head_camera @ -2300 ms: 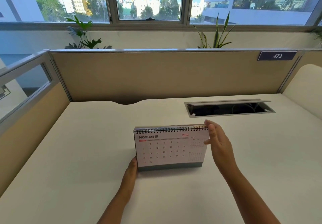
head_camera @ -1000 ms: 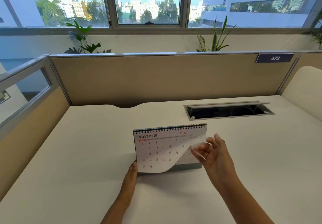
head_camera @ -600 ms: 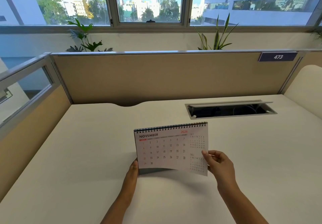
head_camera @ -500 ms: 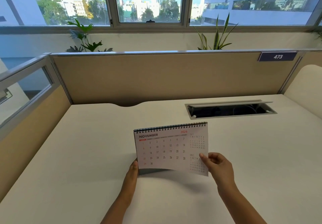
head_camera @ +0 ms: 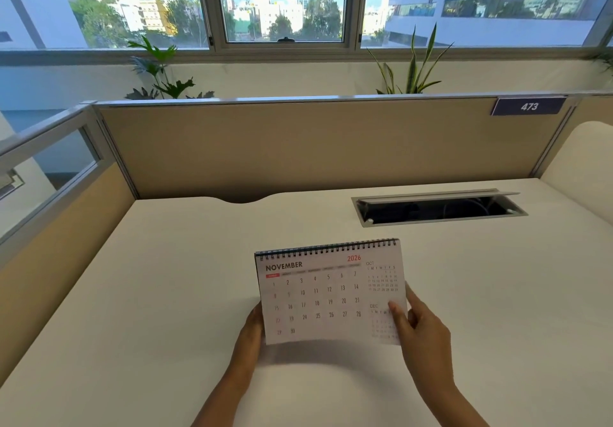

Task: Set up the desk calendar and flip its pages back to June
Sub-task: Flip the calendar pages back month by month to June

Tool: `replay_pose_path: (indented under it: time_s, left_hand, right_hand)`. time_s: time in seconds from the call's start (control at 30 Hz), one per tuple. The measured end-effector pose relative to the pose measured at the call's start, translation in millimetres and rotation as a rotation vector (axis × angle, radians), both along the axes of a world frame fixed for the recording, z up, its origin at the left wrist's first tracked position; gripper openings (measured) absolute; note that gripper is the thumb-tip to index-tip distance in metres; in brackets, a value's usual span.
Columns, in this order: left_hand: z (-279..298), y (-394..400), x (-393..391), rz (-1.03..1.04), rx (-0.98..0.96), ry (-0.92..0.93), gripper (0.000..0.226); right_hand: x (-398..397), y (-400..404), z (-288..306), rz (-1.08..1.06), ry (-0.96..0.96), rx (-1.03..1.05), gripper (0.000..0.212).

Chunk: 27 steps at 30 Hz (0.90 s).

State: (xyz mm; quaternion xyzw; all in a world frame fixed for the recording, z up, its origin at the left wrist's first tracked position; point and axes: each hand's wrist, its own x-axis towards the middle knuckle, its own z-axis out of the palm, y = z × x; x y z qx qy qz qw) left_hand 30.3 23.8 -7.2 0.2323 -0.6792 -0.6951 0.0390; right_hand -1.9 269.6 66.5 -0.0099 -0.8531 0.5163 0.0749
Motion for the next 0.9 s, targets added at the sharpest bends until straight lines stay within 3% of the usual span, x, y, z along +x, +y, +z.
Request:
replay_pose_path:
  time_s: [0.07,0.13,0.23,0.3,0.37,0.43,0.53,0.63,0.73,0.8,0.9]
  left_hand:
    - [-2.6,-0.9,0.9,0.012,0.011,0.011,0.04]
    - [-1.6,-1.4,0.8,0.018,0.032,0.01,0.038]
    - [0.9,-2.2,-0.1,0.014,0.07,-0.017,0.034]
    - [-1.3,-4.0,1.5,0.049,0.093,0.02,0.033]
    - [-3.6,-3.9,2.6,0.02,0.011,0.048,0.035]
    - [-3.9,-2.0,2.4,-0.013,-0.014,0.031,0.042]
    - [-1.6,-1.0,1.3,-0.019,-0.022,0.015,0.033]
    - [-3.7,-2.8,-0.3,-0.023,-0.024,0.008,0.035]
    - [-6.7,-3.9,0.0,-0.026,-0.021,0.023,0.041]
    - [-8.7,-4.1,-0.5,-0.023,-0.018,0.026,0.044]
    - [-7.8,-4.0,-1.0,-0.027,-0.02,0.036,0.04]
  right_hand:
    - [0.5,-0.7,6.8,0.004,-0.002,0.012,0.055]
    - [-0.8,0.4,19.8,0.024,-0.071,-0.073,0.056]
    - [-6.8,4.6,50.4,0.13,-0.223,-0.587,0.048]
    - [-16.5,7.5,73.1,0.216,-0.217,-0.963,0.044]
    - [-30.6,7.2,94.0,0.284,-0.144,-1.105,0.044]
    - [-41.9,-0.4,108.8,0.339,-0.046,-0.978,0.052]
    - [-48.6,-18.1,109.1,0.301,0.147,-0.42,0.083]
    - [-57.2,-25.9,85.3,0.322,0.35,0.235,0.071]
    - [-69.6,-23.7,56.3,0.316,0.287,0.688,0.065]
    - [-73.6,-20.8,43.6,0.321,0.257,0.771,0.062]
    - [-69.4,-16.3,35.9,0.24,0.245,0.476,0.072]
